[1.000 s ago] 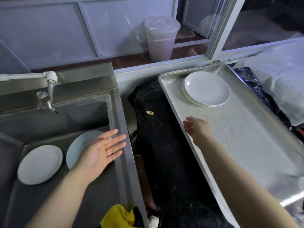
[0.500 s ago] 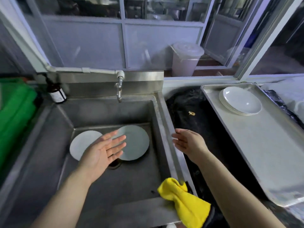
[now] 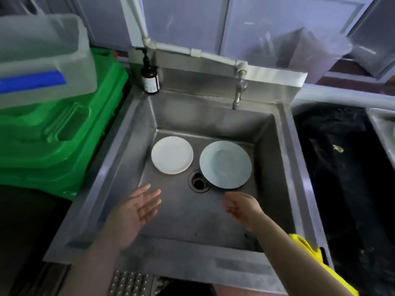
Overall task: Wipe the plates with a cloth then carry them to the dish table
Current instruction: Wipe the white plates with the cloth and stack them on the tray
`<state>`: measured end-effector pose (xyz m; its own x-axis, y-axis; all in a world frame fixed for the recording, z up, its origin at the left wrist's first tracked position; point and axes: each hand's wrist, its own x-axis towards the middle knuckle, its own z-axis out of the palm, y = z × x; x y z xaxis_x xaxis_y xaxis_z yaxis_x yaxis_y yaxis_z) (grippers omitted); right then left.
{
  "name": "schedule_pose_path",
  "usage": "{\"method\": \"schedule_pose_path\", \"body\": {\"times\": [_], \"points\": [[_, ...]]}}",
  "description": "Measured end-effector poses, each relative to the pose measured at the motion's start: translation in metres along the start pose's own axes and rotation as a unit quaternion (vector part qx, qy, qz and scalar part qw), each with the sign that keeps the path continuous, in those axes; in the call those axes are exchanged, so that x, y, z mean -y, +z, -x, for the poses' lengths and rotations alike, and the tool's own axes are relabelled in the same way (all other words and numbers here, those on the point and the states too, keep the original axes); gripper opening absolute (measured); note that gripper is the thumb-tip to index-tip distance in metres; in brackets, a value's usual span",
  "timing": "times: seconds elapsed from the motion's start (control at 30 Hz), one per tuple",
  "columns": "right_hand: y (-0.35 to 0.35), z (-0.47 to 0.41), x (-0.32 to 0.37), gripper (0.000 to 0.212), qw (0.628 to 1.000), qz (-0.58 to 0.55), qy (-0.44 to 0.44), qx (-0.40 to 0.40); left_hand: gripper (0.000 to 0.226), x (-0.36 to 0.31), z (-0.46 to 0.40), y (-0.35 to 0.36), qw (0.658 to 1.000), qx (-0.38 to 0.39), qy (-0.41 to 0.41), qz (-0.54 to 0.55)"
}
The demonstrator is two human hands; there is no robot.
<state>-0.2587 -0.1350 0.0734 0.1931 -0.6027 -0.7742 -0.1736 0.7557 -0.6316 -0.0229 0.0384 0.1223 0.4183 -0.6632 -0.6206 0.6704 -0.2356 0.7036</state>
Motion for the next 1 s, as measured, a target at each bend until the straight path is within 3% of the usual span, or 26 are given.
{"method": "schedule_pose_path", "body": {"times": [0.13, 0.23, 0.57, 0.83, 1.0], "points": [[0.034, -0.050, -0.009, 0.006, 0.997, 0.067, 0.045, 0.001, 0.022, 0.001, -0.010, -0.024, 0.996, -0.054, -0.022, 0.064], [0.058, -0.092, -0.015, 0.013, 0.992, 0.102, 0.076, -0.002, 0.034, 0.000, -0.019, -0.037, 0.994, -0.083, -0.033, 0.058], [0.143, -0.212, -0.023, 0.016, 0.980, 0.174, 0.098, 0.002, 0.032, 0.030, -0.057, -0.054, 0.982, -0.149, -0.063, 0.102], [0.187, -0.256, -0.004, 0.042, 0.986, 0.108, 0.104, -0.067, 0.031, 0.024, -0.066, -0.060, 0.969, -0.191, -0.084, 0.135], [0.193, -0.275, -0.006, 0.037, 0.980, 0.127, 0.136, -0.078, 0.029, 0.026, -0.071, -0.064, 0.966, -0.192, -0.090, 0.144]]}}
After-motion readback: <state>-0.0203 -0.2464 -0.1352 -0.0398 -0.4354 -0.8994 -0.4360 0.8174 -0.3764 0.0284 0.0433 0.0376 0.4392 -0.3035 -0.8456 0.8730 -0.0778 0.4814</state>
